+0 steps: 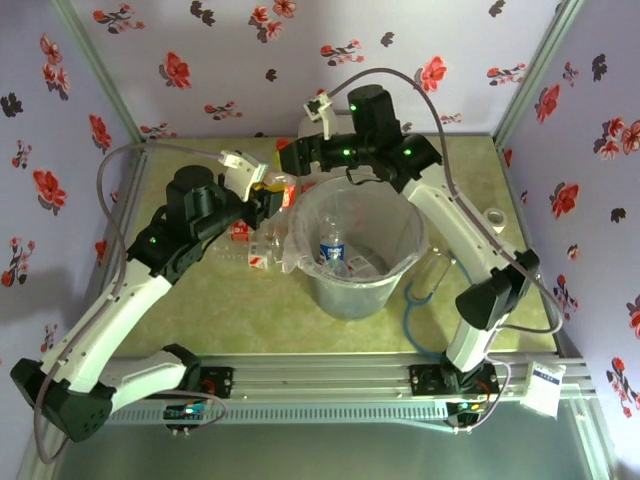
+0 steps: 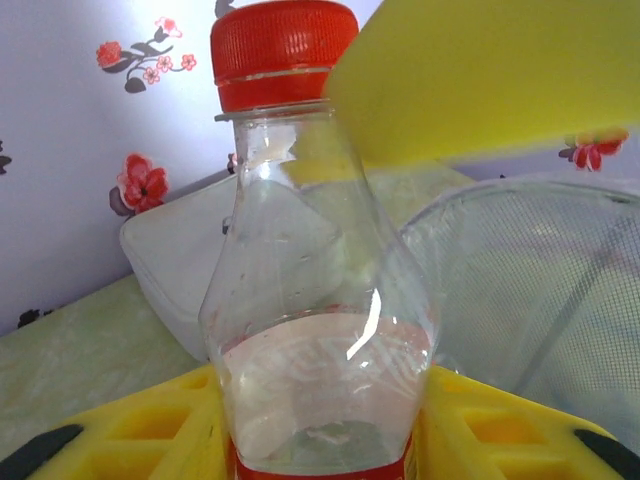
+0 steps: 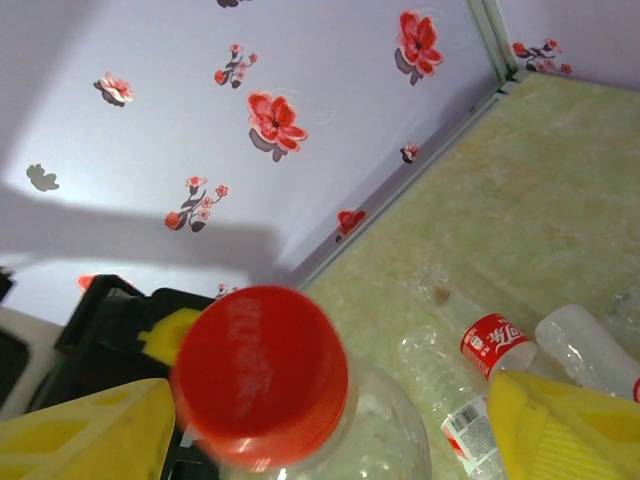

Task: Put the plastic bottles in the bin

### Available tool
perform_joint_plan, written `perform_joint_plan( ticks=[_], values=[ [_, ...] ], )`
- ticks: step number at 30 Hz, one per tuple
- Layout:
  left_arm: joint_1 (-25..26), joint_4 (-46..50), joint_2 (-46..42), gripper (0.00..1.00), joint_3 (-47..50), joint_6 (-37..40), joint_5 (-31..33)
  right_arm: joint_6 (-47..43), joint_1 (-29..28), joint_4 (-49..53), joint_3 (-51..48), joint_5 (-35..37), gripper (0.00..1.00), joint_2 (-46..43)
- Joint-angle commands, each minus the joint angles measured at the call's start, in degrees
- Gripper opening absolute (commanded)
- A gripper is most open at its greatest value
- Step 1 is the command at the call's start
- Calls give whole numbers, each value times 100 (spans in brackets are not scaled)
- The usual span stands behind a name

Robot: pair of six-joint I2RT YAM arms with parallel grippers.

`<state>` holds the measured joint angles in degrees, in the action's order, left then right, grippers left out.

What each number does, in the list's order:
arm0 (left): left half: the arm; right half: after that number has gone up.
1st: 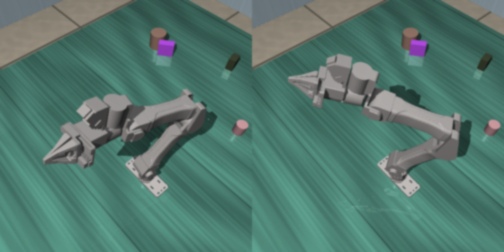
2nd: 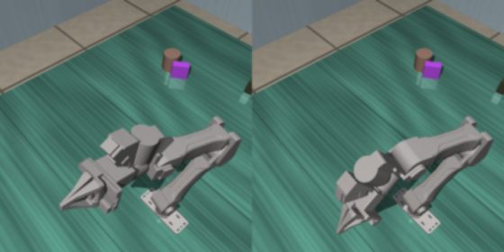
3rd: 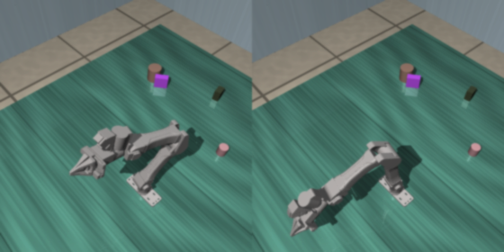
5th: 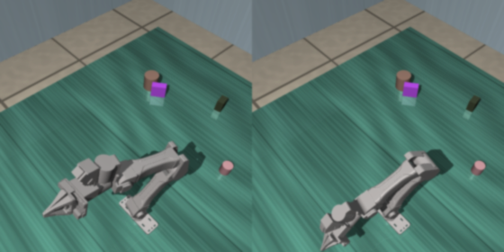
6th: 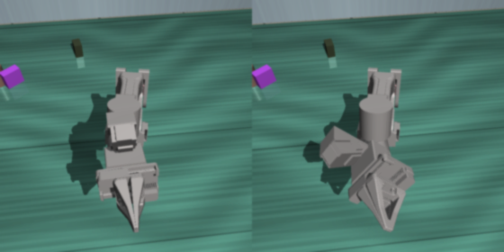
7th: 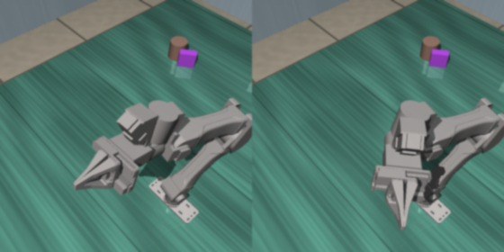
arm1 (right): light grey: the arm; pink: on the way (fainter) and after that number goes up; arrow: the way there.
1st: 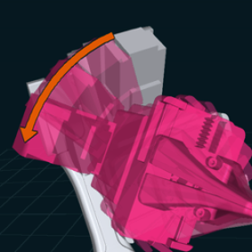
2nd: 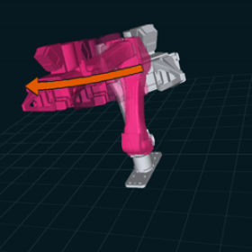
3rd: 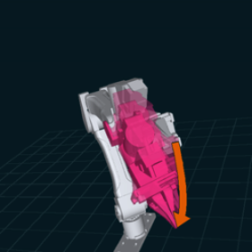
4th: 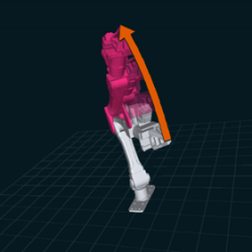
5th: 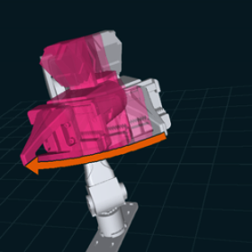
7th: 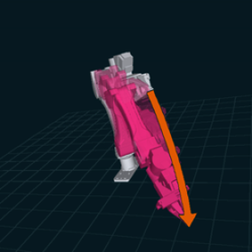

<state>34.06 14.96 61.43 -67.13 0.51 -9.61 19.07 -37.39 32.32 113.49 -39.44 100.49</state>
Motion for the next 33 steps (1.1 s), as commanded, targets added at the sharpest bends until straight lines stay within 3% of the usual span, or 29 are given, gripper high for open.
perform_joint_plan(
  ticks=[1, 9, 13, 14, 17, 20, 25, 33],
  values=[
    [-41, -145, 3, 43, -198, 133, -115, -79, -93, -150, 226, -81, 79, 129],
    [-119, -69, 75, 43, -248, 33, 5, 0, -93, -642, -260, 380, 38, -187],
    [-128, -56, 72, 44, -278, -67, 73, 115, -93, -871, -312, 470, 24, -255],
    [-128, -11, 48, 52, -300, -138, 133, 163, -93, -991, -319, 492, 22, -265],
    [-128, 450, -96, 99, -521, -561, 658, 218, -85, -1322, -293, 706, 18, -342],
    [-175, 1103, -336, 100, -726, -1056, 1345, 252, -63, -1641, -161, 1082, 16, -539],
    [-443, 1906, -761, 100, -599, -1878, 1728, 140, -43, -1567, -20, 1842, 15, -1195],
    [-1174, 2221, -1003, 97, 557, -3357, 1814, -641, 508, 163, 180, 2889, 16, -2231]
  ],
)
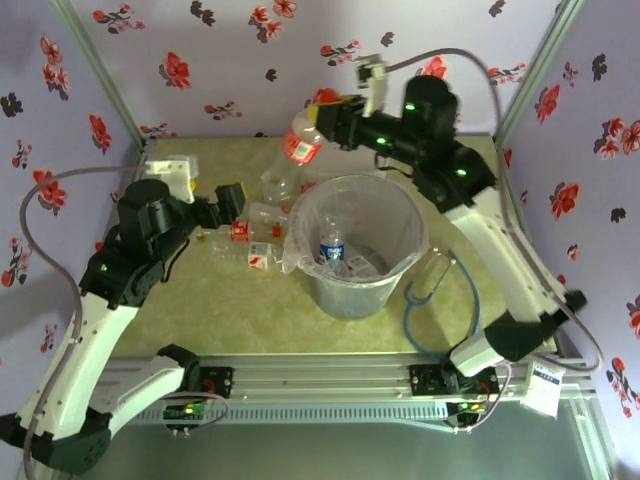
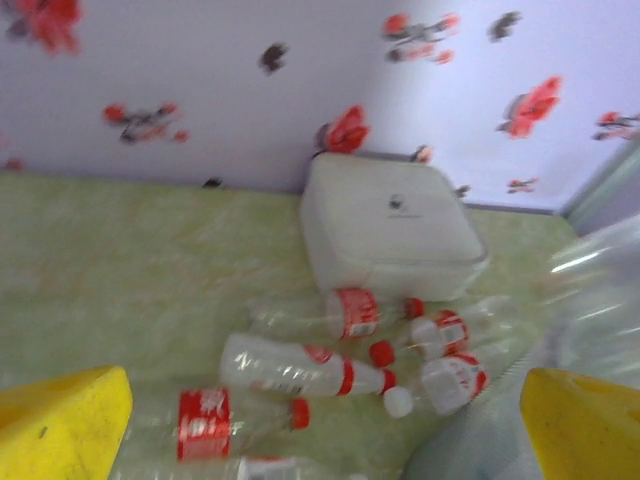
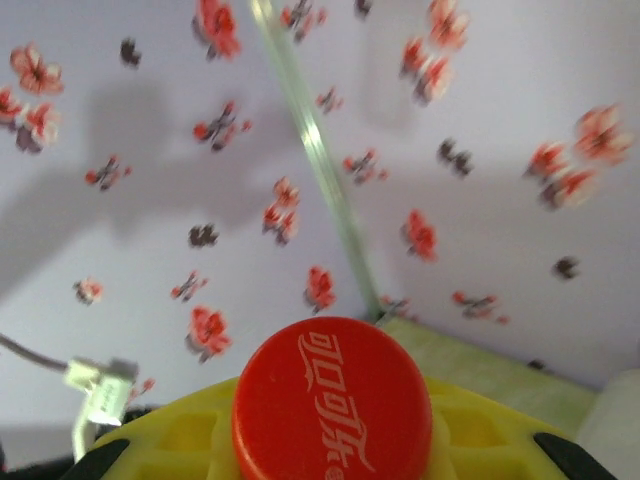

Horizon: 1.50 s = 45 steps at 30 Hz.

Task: Put the plastic bottles in the bin

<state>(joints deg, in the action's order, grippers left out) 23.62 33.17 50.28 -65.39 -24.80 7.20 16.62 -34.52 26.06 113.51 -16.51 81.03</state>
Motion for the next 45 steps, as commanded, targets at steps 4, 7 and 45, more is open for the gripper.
perform_joint_plan(
  ticks=[4, 7, 45],
  values=[
    [-169, 61, 140, 94, 999, -1282, 82, -853, 487, 1857, 160, 832, 15, -549],
    [-195, -244, 361, 93, 1289, -1357, 43, -1097, 490, 2216, -177, 593, 14, -601],
    [-199, -1375, 861, 82, 3161, -2795, -394, -640, -49, 1740, -4222, 235, 14, -463]
  ],
)
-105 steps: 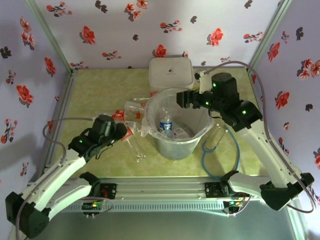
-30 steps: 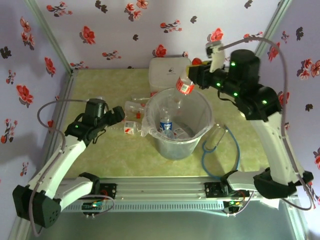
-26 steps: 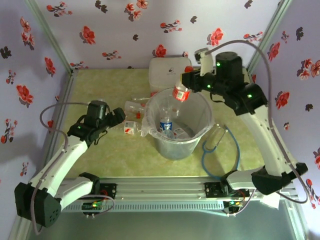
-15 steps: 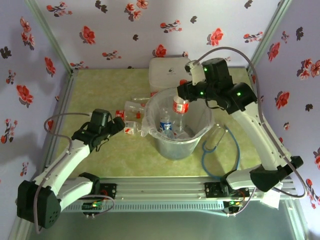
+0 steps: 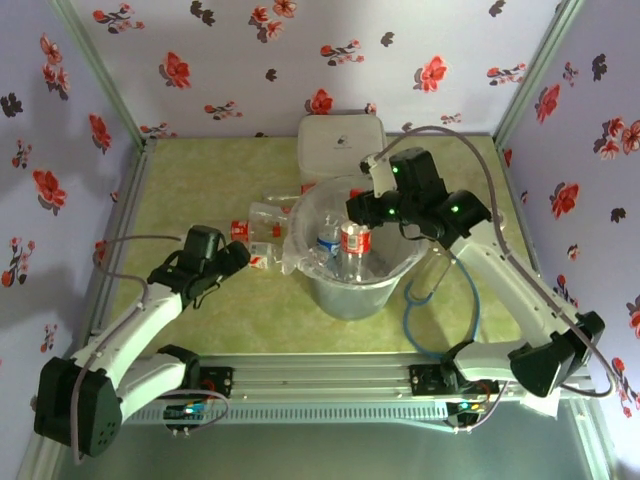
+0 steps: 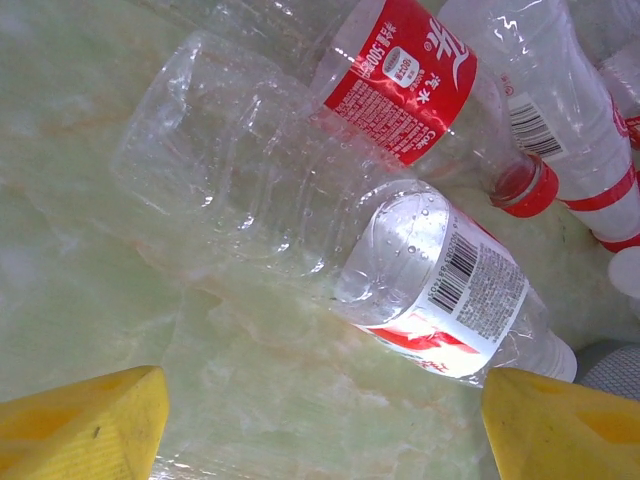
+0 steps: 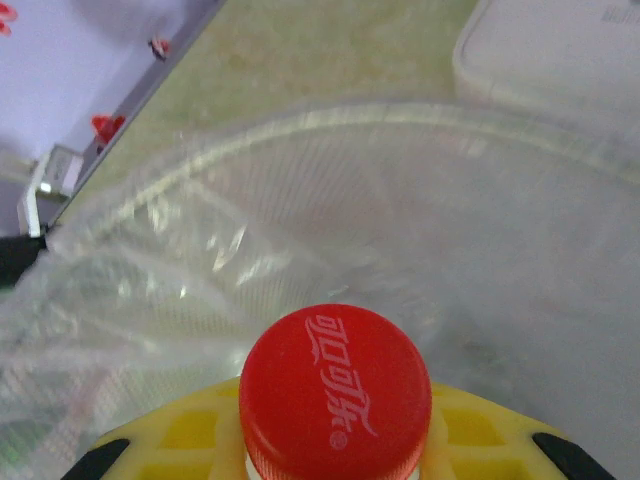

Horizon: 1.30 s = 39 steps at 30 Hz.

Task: Put the plastic bottles in the bin

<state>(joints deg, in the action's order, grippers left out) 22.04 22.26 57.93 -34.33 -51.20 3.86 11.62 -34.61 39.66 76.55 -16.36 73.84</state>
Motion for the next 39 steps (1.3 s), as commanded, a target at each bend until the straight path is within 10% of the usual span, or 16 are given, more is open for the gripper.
perform_joint_plan(
  ticks=[1, 11, 19, 28, 39],
  values=[
    [-42, -325, 148, 81, 64, -170, -76, -110, -41, 253, -597, 172, 14, 255],
    [-25, -602, 351, 80, 124, -241, -148, -125, -28, 92, -334, -78, 17, 468],
    [-12, -643, 354, 78, 181, -312, -174, -294, -20, 452, 117, 195, 67, 187],
    [1, -884, 394, 88, 306, -588, -184, -461, 148, 507, 703, 373, 80, -140],
    [602, -1857, 517, 92, 715, -3645, 261, -439, 314, 141, 529, 672, 80, -304]
  ],
)
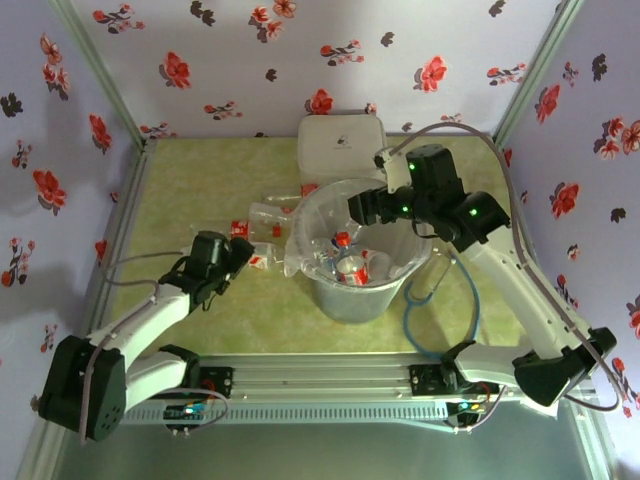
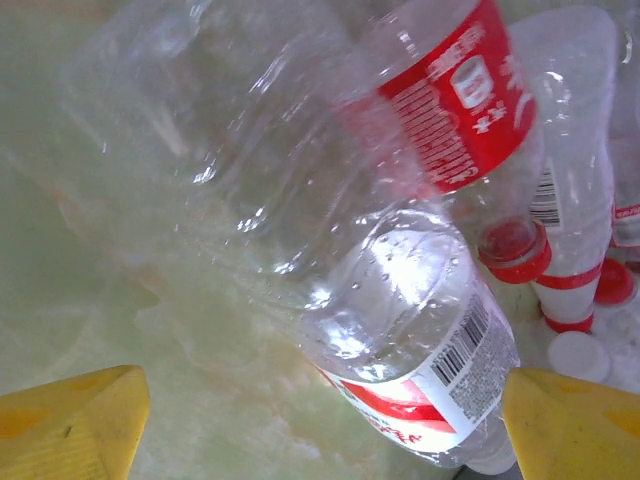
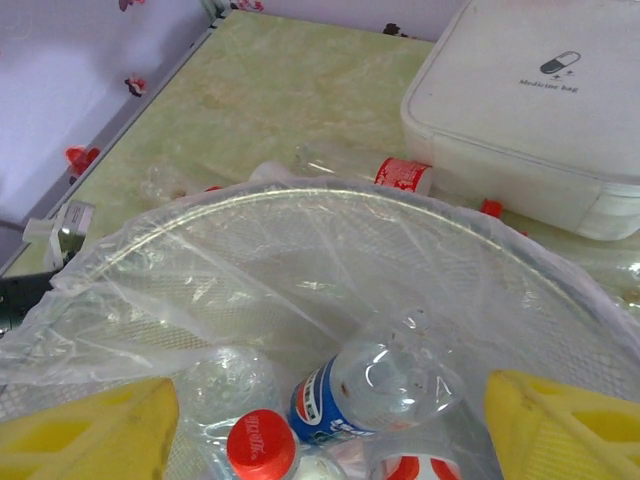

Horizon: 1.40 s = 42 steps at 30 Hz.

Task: Put the plastic bottles in the bin

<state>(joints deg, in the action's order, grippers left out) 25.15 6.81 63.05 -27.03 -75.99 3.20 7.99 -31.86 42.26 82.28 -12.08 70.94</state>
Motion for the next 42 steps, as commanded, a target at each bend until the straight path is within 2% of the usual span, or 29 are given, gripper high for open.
perform_joint_plan(
  ticks=[1, 4, 7, 14, 19, 20, 24, 28, 32, 38, 40, 42],
  values=[
    [446, -263, 18, 92, -29, -1463, 483, -87, 47, -122, -72, 298, 80, -18],
    [808, -386, 170, 92, -61, -2226, 797, -137, 64, -133, -146, 368, 81, -18],
    [1045, -613, 511, 92, -223, -2511, 1103, -181, 100, -122, -202, 415, 80, -18],
    [1102, -1212, 1699, 91, -753, -2615, 1177, -254, 170, -44, -340, 496, 81, -170],
    [1096, -1287, 2299, 92, -1200, -2333, 1061, -194, 223, -69, -582, 447, 81, -323],
    [1098, -1302, 2369, 90, -1185, -2354, 1051, -196, 237, -69, -620, 459, 81, -355],
    [1096, -1430, 2328, 73, -956, -2501, 1081, -184, 292, -69, -678, 478, 81, -494],
    [1098, -997, 2009, 58, -1001, -2307, 1196, -160, 327, -141, -678, 419, 81, -567],
    [1124, -425, 1484, 52, -1063, -2021, 1380, -54, 338, -346, -687, 273, 80, -635],
    [1173, 527, 609, 52, -1162, -1323, 1679, 145, 373, -643, -688, -32, 81, -705],
    [1168, 510, 468, 59, -1054, -1313, 1691, 192, 382, -715, -687, -75, 80, -682],
    [1168, 263, 474, 75, -905, -1409, 1692, 244, 382, -760, -672, -93, 80, -620]
  ],
)
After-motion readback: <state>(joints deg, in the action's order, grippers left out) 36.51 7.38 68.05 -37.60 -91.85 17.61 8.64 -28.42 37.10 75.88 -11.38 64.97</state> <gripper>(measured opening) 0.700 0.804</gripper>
